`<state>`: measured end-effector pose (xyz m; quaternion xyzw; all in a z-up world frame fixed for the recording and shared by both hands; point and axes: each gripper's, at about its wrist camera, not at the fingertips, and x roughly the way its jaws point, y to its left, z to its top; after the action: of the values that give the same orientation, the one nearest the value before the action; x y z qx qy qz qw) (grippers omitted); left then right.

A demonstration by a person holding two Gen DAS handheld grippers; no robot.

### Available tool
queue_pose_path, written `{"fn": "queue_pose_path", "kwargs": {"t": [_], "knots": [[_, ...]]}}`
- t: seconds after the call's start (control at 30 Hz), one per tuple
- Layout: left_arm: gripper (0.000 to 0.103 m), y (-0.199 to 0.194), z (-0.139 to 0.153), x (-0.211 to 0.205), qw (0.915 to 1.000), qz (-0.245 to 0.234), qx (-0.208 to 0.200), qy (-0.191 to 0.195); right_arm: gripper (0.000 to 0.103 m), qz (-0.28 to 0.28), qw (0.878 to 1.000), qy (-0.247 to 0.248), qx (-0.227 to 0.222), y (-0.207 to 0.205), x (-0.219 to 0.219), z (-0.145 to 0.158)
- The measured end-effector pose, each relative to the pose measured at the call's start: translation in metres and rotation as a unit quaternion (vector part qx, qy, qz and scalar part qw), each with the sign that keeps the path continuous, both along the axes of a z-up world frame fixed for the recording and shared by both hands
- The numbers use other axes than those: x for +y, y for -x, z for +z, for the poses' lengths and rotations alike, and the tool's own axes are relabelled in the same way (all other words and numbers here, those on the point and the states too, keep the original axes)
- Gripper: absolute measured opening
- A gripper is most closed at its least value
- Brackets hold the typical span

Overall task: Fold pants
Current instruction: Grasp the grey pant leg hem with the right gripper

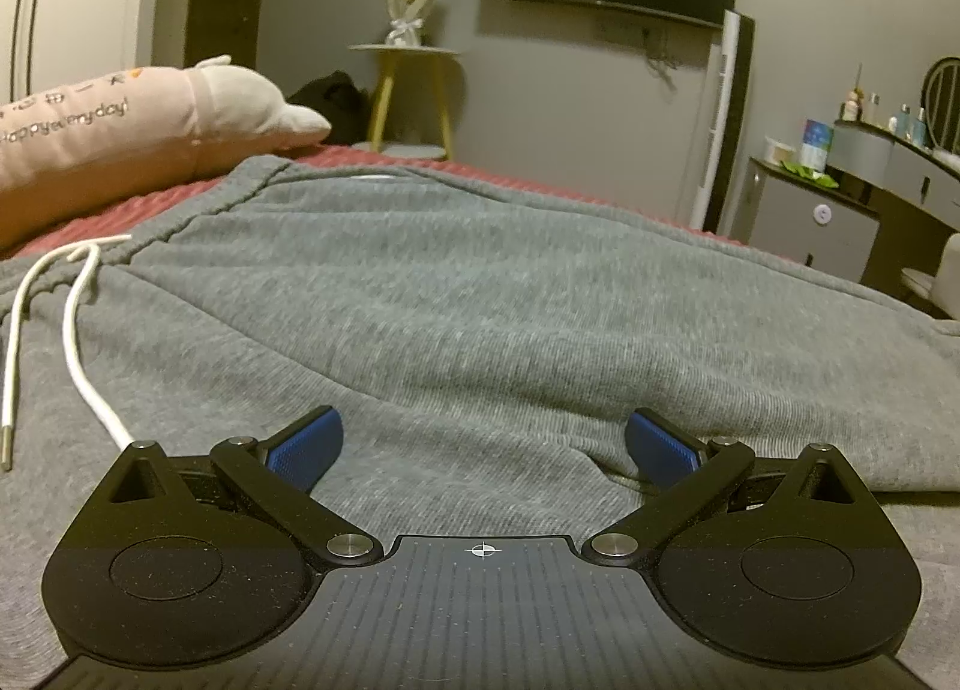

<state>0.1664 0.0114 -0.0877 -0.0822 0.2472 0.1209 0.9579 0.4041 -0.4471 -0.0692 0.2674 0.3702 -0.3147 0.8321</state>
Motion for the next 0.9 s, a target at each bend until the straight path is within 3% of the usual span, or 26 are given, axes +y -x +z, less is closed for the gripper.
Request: {"fn": "queue_pose_path", "kwargs": {"t": [0.03,0.07,0.1,0.17,0.3,0.43,0.5,0.6,0.67,0.73,0.77,0.83,0.9], "knots": [[0.103,0.0,0.0,0.0,1.0,0.0,0.0,0.0,0.064,0.005,1.0,0.014,0.005,-0.002,0.002,-0.001],[0.103,0.0,0.0,0.0,1.0,0.0,0.0,0.0,0.044,0.01,0.999,0.039,0.017,-0.002,0.006,-0.002],[0.103,0.0,0.0,0.0,1.0,0.0,-0.001,0.0,0.035,0.015,0.998,0.053,0.021,0.001,0.01,-0.001],[0.103,0.0,0.0,0.0,1.0,0.0,-0.001,0.001,0.006,0.028,0.999,0.042,0.001,0.012,0.007,0.003],[0.103,0.0,0.0,0.001,1.0,-0.001,-0.001,0.003,0.004,0.041,0.994,0.028,-0.095,0.077,-0.002,0.034],[0.103,0.0,0.001,0.001,1.0,0.0,-0.001,0.003,0.004,0.031,0.98,0.016,-0.194,0.205,0.009,0.056],[0.103,-0.001,0.002,0.002,1.0,-0.001,0.001,0.005,0.002,-0.002,0.978,0.019,-0.207,0.272,0.02,0.05],[0.103,0.0,0.003,0.003,0.9999,-0.002,0.001,0.01,0.001,-0.075,0.983,0.042,-0.163,0.341,0.031,0.025],[0.103,0.0,0.004,0.004,0.9999,-0.002,0.001,0.013,0.005,-0.085,0.985,-0.016,-0.148,0.356,0.018,0.01],[0.103,0.0,0.004,0.004,0.9999,-0.002,0.003,0.013,0.01,-0.05,0.977,-0.095,-0.184,0.348,0.002,0.005],[0.103,0.0,0.004,0.004,0.9999,-0.002,0.003,0.013,0.025,-0.038,0.97,-0.111,-0.211,0.342,-0.001,0.005],[0.103,0.0,0.004,0.004,0.9999,-0.002,0.002,0.014,0.044,-0.032,0.965,-0.124,-0.231,0.33,-0.006,0.002],[0.103,0.0,0.004,0.004,0.9999,-0.002,0.002,0.015,0.045,-0.029,0.959,-0.148,-0.238,0.313,-0.012,-0.011]]}}
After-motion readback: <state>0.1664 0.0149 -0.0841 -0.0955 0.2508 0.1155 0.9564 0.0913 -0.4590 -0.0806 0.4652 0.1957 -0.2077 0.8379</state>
